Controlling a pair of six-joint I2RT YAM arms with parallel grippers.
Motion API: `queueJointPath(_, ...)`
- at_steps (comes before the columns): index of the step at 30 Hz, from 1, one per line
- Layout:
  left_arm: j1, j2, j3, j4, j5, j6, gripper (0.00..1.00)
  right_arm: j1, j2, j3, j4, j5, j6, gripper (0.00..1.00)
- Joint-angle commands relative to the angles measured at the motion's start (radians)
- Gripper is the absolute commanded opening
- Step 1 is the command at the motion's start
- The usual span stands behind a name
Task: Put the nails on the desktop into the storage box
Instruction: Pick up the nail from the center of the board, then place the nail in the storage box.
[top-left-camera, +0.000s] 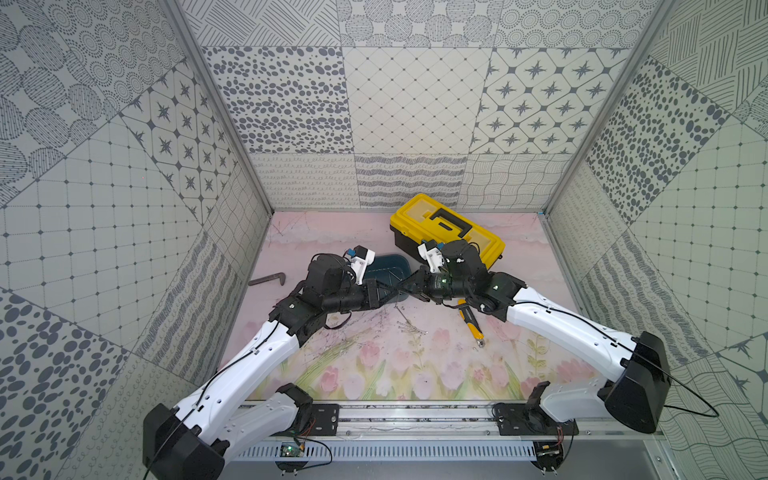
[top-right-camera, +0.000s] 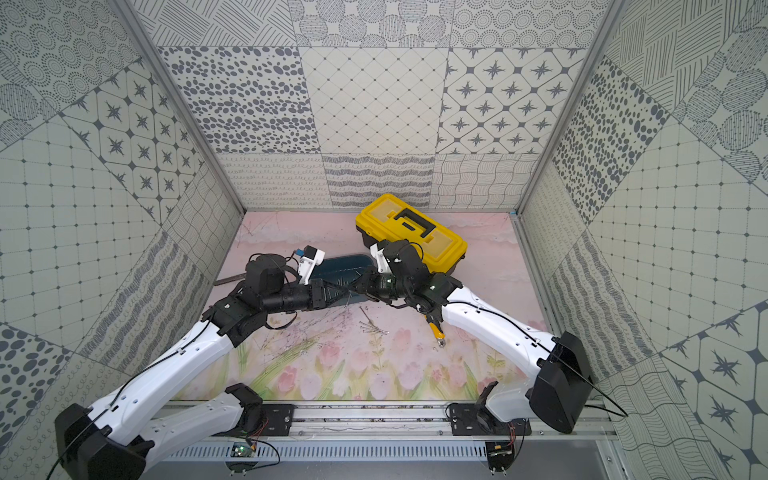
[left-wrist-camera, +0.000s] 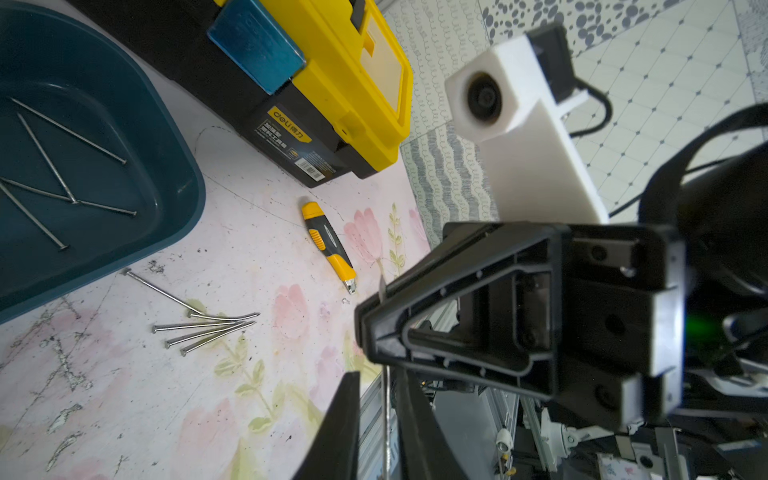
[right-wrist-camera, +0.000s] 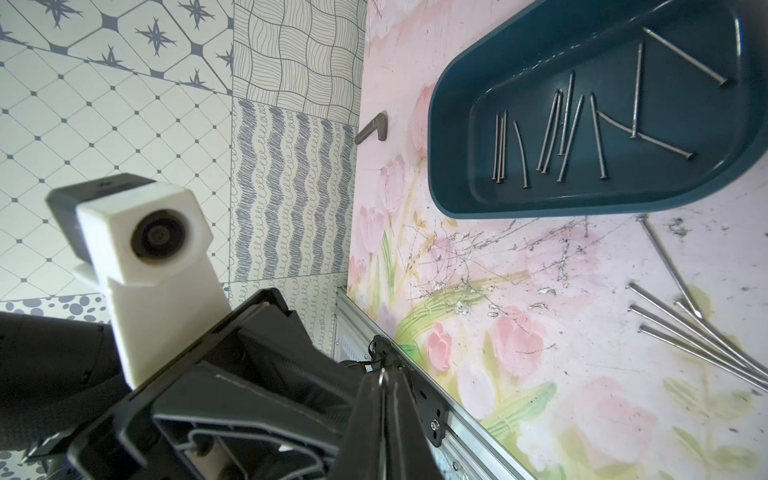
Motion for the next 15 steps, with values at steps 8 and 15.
queueJointPath(8,0.118,-0.171,0.085,-0.253,-0.093,0.036,0.83,-0.032,0.247,0.32,-0.276,0.048,-0.29,0.0)
queueJointPath(15,0.131,-0.272,0.124,-0.495,-0.27,0.044,1.0,-0.037,0.505,0.628,-0.483,0.121,-0.445,0.0)
